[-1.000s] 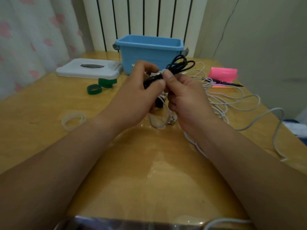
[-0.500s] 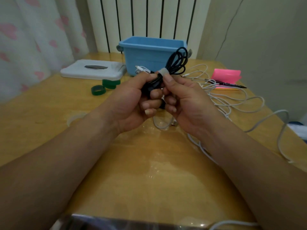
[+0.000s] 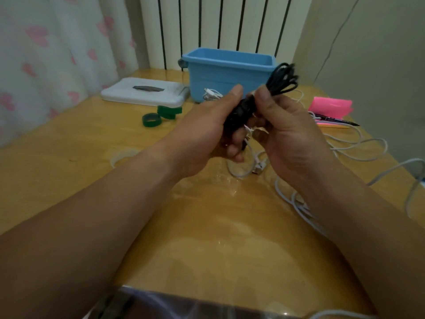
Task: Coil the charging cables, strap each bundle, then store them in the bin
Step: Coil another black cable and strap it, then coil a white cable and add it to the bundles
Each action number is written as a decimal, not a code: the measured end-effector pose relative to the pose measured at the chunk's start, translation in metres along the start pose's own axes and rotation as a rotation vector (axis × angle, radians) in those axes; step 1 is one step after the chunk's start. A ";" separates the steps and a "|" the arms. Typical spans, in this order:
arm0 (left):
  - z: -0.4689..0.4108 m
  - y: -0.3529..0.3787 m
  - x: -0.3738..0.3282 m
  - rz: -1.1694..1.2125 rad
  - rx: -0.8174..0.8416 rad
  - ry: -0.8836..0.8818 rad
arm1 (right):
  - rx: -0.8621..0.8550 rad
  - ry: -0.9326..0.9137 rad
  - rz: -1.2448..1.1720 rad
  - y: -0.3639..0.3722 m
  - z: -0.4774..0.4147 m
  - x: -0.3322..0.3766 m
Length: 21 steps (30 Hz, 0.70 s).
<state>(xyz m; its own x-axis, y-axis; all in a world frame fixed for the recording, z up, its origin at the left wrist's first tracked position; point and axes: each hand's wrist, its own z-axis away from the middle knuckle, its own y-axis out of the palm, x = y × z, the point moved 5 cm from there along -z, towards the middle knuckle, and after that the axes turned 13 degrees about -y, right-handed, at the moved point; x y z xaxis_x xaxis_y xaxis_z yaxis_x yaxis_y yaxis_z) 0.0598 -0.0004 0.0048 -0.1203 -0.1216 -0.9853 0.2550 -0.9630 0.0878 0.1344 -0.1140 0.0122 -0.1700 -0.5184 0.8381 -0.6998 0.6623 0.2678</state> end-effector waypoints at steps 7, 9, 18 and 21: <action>-0.012 -0.057 -0.010 -0.212 -0.636 0.194 | -0.281 -0.080 0.233 -0.050 -0.017 0.000; -0.012 -0.058 -0.008 -0.312 -0.689 0.245 | -0.236 -0.088 0.315 -0.047 -0.015 -0.003; -0.006 -0.071 -0.014 -0.278 -0.861 0.328 | -0.016 0.031 0.777 -0.018 -0.034 0.022; -0.004 -0.074 -0.016 -0.208 -0.854 0.342 | 0.116 0.026 1.037 -0.006 -0.050 0.027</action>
<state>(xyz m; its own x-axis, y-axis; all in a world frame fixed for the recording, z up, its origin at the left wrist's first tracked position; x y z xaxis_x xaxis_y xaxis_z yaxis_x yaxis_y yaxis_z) 0.0469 0.0737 0.0130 0.0110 0.2407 -0.9705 0.8934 -0.4383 -0.0986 0.1689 -0.1050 0.0568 -0.7113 0.2875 0.6414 -0.2822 0.7190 -0.6352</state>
